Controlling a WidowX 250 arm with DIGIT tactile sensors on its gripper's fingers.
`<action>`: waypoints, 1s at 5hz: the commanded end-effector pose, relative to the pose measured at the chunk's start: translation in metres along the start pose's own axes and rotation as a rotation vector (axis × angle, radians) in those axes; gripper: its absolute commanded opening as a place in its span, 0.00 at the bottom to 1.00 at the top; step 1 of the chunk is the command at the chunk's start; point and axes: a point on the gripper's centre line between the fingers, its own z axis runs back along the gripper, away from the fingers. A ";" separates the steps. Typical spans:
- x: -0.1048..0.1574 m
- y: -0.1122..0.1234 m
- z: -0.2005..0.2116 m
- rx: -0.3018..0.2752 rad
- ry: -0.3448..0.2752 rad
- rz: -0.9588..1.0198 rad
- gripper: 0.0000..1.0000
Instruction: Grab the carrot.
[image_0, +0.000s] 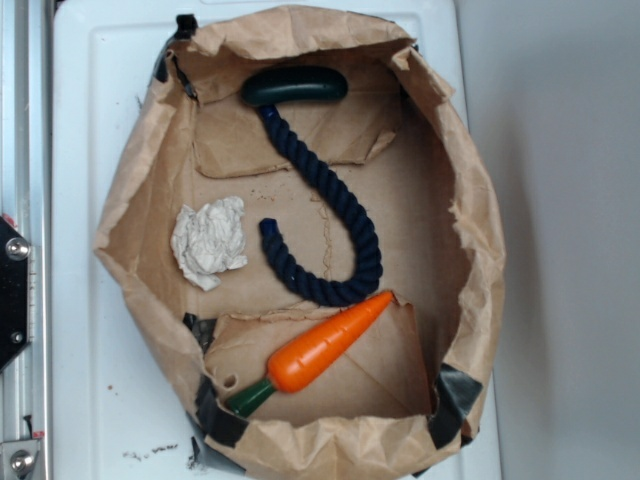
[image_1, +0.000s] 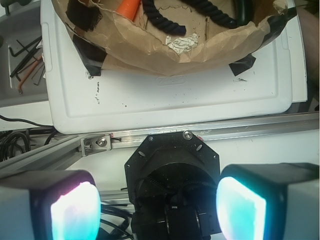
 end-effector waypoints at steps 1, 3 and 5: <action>0.000 0.000 0.000 0.000 0.000 0.000 1.00; 0.068 0.022 -0.016 -0.026 -0.138 0.128 1.00; 0.132 0.038 -0.038 -0.009 -0.219 0.293 1.00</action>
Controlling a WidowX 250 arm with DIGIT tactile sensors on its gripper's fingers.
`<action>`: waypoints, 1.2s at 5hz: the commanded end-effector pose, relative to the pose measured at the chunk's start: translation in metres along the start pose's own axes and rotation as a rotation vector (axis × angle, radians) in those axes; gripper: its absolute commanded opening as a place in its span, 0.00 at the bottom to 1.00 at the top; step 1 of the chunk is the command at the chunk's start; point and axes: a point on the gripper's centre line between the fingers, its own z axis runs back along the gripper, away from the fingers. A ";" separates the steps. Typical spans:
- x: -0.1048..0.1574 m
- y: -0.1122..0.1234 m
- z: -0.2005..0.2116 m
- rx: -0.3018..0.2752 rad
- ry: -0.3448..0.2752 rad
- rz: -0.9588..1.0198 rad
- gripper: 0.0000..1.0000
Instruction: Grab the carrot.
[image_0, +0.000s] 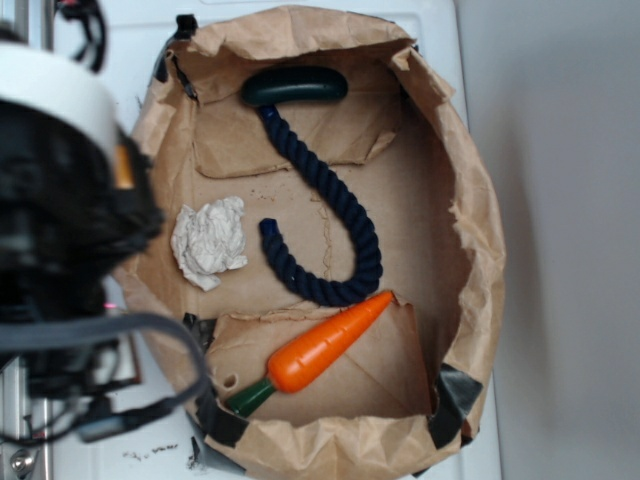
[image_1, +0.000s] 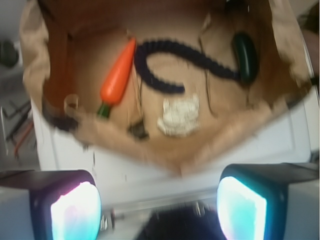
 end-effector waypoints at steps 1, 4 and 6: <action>0.057 0.003 -0.033 -0.077 -0.036 0.282 1.00; 0.039 -0.023 -0.102 -0.121 -0.060 0.268 1.00; 0.013 -0.060 -0.099 -0.130 -0.046 0.312 1.00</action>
